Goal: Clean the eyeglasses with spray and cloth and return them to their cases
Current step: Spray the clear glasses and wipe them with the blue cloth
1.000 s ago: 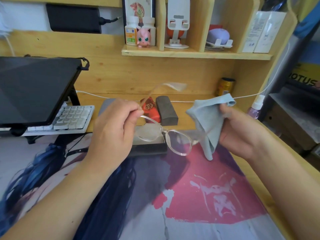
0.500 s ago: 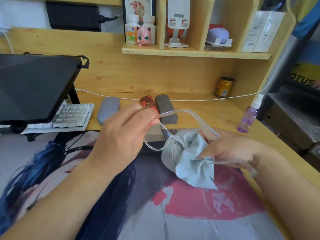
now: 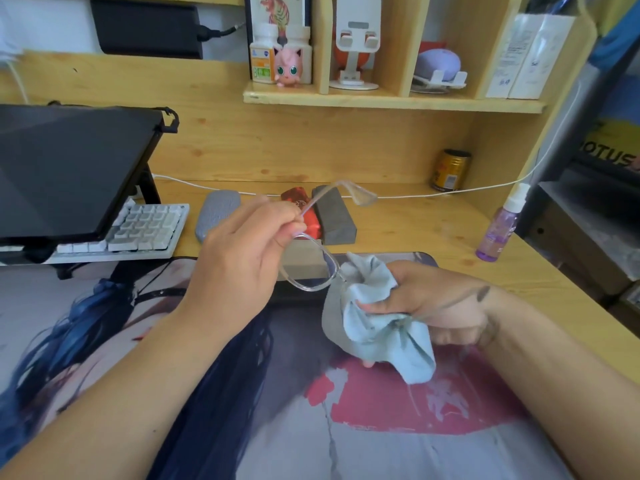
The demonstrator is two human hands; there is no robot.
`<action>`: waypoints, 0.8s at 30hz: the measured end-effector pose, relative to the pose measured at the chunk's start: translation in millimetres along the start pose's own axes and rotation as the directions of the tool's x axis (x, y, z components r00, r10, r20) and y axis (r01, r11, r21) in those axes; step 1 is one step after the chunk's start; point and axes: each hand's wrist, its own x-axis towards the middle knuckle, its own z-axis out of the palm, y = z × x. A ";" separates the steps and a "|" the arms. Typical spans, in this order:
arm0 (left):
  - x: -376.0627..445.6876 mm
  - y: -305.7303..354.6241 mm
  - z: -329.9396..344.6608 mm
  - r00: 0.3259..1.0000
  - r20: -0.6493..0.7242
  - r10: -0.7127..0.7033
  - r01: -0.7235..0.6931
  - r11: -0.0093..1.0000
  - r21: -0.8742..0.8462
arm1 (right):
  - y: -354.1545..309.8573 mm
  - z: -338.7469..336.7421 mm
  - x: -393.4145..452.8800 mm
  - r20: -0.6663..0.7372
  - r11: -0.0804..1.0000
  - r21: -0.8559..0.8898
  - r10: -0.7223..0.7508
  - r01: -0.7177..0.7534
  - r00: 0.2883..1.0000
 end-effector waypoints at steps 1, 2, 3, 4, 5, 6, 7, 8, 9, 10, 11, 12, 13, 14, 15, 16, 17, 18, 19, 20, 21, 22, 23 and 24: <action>0.1 -0.9 -0.1 1.000 -0.004 -0.004 0.004 1.000 0.005 | -0.7 -1.5 -1.6 0.041 0.999 0.050 0.012 -0.014 0.999; 0.1 -1.2 0.1 1.000 -0.004 0.005 -0.005 1.000 0.006 | -2.1 -0.2 -3.5 0.096 0.998 0.065 0.020 -0.027 0.995; 0.1 -0.8 0.7 1.000 0.002 0.018 -0.018 1.000 0.002 | -0.6 1.4 -2.3 0.145 0.998 0.061 0.016 -0.025 0.989; 0.0 0.1 1.6 0.999 0.013 0.031 -0.031 0.999 -0.006 | 0.1 5.1 -0.5 0.164 1.000 0.013 0.020 -0.023 0.986; 0.0 1.5 2.6 0.999 0.021 0.042 -0.042 0.999 -0.015 | 2.4 8.2 2.3 0.143 0.998 -0.060 0.019 -0.010 0.990; -0.2 3.3 3.5 0.998 0.023 0.050 -0.050 0.999 -0.021 | 2.2 12.6 3.9 0.100 0.992 -0.123 0.012 0.000 0.995; -0.3 4.6 4.5 0.998 0.019 0.055 -0.054 0.998 -0.023 | 2.0 15.1 5.4 0.041 0.990 -0.137 -0.016 0.021 0.999; -0.3 6.0 5.5 0.999 0.014 0.052 -0.052 0.998 -0.019 | 0.4 18.1 5.1 0.003 0.992 -0.121 -0.043 0.043 0.999; -0.4 6.8 6.4 0.999 0.009 0.040 -0.040 0.999 -0.015 | 2.1 18.0 5.5 -0.013 0.994 -0.093 -0.052 0.050 0.999; -0.8 7.4 6.9 1.000 0.007 0.023 -0.023 1.000 -0.015 | 2.5 17.4 4.7 -0.031 0.996 -0.074 -0.051 0.048 0.998; -1.3 7.4 7.2 1.000 0.005 0.007 -0.007 1.000 -0.021 | 4.8 15.2 4.8 -0.056 0.997 -0.070 -0.042 0.038 0.998; -1.7 7.3 7.0 1.000 0.002 -0.005 0.005 1.000 -0.029 | 6.3 13.1 4.7 -0.075 0.997 -0.074 -0.033 0.027 0.997; -1.9 7.0 6.5 1.000 -0.004 -0.013 0.013 0.999 -0.033 | 9.4 10.2 5.7 -0.092 0.997 -0.063 -0.037 0.032 0.995; -1.9 6.8 5.8 1.000 -0.011 -0.018 0.017 0.999 -0.032 | 11.2 8.2 6.1 -0.107 0.999 -0.030 -0.044 0.041 0.993; -1.5 6.5 5.0 1.000 -0.019 -0.018 0.018 0.999 -0.029 | 11.5 7.4 6.1 -0.122 0.998 0.036 -0.044 0.049 0.992; -1.1 6.1 4.0 0.999 -0.027 -0.016 0.016 1.000 -0.026 | 9.2 9.5 5.2 -0.152 0.993 0.106 -0.037 0.054 0.988; -0.6 5.6 2.8 0.999 -0.035 -0.013 0.012 1.000 -0.020 | 8.0 10.8 5.6 -0.177 0.985 0.158 -0.037 0.065 0.983; -0.1 4.9 1.6 0.999 -0.041 -0.008 0.008 1.000 -0.012 | 6.1 12.3 5.7 -0.211 0.977 0.199 -0.038 0.080 0.977; 0.2 4.2 0.4 0.999 -0.047 0.000 0.000 1.000 -0.003 | 5.7 12.1 7.2 -0.253 0.971 0.220 -0.039 0.097 0.967; 0.2 4.1 -0.7 0.999 -0.052 0.010 -0.010 1.000 0.003 | 3.2 12.3 7.9 -0.303 0.967 0.229 -0.038 0.112 0.952; 0.2 4.5 -1.7 0.998 -0.057 0.023 -0.023 1.000 0.004 | 1.9 11.4 9.5 -0.353 0.964 0.233 -0.039 0.128 0.935; 0.1 5.7 -2.3 0.998 -0.059 0.036 -0.036 0.999 0.000 | -0.5 10.4 9.5 -0.384 0.955 0.253 -0.049 0.156 0.922; 0.2 7.4 -2.4 0.997 -0.057 0.052 -0.053 0.999 -0.009 | -2.6 8.8 8.9 -0.386 0.938 0.279 -0.086 0.205 0.918; 0.3 9.2 -1.8 0.996 -0.049 0.074 -0.075 0.997 -0.023 | -5.4 8.2 7.6 -0.371 0.913 0.320 -0.124 0.253 0.920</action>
